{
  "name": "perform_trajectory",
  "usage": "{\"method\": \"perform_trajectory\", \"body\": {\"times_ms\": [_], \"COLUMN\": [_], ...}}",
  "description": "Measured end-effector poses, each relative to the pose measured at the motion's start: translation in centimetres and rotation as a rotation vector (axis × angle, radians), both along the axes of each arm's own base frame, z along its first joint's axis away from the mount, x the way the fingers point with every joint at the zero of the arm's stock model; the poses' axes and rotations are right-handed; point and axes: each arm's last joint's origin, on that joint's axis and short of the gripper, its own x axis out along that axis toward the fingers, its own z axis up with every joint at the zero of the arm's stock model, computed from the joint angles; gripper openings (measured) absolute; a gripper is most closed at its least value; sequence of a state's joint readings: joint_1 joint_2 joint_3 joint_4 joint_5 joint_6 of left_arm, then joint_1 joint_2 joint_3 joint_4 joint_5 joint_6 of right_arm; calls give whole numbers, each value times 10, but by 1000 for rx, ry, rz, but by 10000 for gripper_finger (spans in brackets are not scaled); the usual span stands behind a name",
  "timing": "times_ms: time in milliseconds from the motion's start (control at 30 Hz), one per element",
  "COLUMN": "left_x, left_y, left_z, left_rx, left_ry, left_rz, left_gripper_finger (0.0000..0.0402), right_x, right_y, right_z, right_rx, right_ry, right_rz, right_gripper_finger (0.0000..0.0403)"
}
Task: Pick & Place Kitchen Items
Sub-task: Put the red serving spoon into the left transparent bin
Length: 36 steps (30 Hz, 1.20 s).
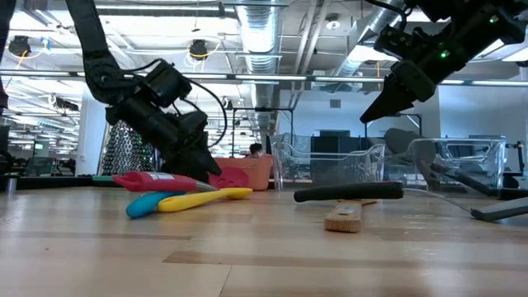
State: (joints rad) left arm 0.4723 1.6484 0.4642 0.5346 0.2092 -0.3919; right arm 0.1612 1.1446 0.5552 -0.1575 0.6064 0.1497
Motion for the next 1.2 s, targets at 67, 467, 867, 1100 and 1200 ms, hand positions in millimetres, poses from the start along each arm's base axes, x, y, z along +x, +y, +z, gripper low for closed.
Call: {"method": "perform_trajectory", "body": {"times_ms": [67, 467, 867, 1100, 1200], "left_x": [3, 25, 27, 23, 18], "left_y": [1, -1, -7, -18, -24], "left_z": [-4, -13, 12, 60, 86], "left_rx": [-8, 8, 89, 227, 335], "left_ry": [-3, -24, -99, -246, -320], "left_rz": [6, -42, -92, -143, -136], "left_gripper_finger": [172, 112, 3, 1, 1], "right_x": [0, -1, -2, -2, -2], "right_y": [0, 0, -1, -1, -1], "right_z": [0, -1, -1, -1, -1], "right_rx": [-1, -8, -20, -19, -19], "right_ry": [0, 11, 23, 22, 22], "right_rz": [1, -3, -16, -17, -17], "right_gripper_finger": [1, 1, 1, 1, 1]}}
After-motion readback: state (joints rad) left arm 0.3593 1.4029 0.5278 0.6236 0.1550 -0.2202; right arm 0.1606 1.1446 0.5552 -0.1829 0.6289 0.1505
